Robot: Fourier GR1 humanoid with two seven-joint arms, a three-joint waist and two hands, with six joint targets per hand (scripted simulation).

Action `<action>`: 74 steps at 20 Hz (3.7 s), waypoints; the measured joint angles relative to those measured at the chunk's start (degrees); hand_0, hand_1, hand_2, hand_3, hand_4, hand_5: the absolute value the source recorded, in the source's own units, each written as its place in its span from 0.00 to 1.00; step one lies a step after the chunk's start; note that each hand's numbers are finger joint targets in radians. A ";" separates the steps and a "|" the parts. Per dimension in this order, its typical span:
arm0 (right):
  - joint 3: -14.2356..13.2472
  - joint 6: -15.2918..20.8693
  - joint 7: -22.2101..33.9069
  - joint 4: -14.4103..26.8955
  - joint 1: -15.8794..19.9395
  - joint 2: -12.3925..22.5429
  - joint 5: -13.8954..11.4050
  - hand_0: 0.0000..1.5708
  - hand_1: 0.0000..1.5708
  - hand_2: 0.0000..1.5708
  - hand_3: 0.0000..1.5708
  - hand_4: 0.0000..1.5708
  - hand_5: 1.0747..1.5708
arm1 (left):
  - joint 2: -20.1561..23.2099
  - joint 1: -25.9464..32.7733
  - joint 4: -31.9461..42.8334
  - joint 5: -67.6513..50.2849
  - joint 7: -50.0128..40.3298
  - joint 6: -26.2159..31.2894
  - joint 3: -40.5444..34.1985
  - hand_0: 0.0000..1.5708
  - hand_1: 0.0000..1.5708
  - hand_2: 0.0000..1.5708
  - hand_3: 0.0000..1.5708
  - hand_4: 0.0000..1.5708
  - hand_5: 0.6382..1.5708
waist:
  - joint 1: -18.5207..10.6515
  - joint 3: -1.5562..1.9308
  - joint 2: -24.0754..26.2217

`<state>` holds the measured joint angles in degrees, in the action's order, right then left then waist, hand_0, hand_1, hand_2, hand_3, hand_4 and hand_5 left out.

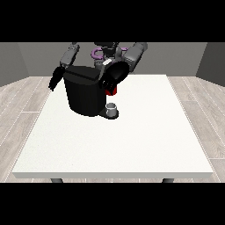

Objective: Insert the coffee pod into the coffee machine and close the lid

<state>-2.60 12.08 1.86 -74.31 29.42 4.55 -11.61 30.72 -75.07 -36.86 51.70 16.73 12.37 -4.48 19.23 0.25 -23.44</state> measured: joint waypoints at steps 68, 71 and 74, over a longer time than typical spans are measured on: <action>-8.70 -12.24 3.64 11.85 -0.53 5.55 14.45 0.00 0.00 0.00 0.00 0.00 1.00 | -29.67 55.74 -29.16 -42.14 -6.97 3.93 -3.66 0.00 0.00 0.00 0.00 0.24 1.00 | -31.42 -0.23 29.08; -8.65 -13.14 3.23 13.36 1.46 6.29 14.72 0.00 0.00 0.00 0.00 0.00 1.00 | -29.16 57.36 -33.31 -43.36 -8.22 4.24 -3.28 0.00 0.00 0.00 0.00 0.22 1.00 | -31.06 -0.23 27.47; -7.95 -12.98 3.03 14.43 4.31 6.20 14.30 0.00 0.00 0.00 0.00 0.00 1.00 | -28.62 57.50 -36.17 -44.32 -9.34 3.92 -3.50 0.00 0.00 0.00 0.00 0.24 1.00 | -30.74 -0.23 25.67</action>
<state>-10.55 -0.90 4.90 -59.88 33.74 10.75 2.69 2.10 -17.58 -73.03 7.38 7.40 16.29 -7.98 -11.50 0.02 2.23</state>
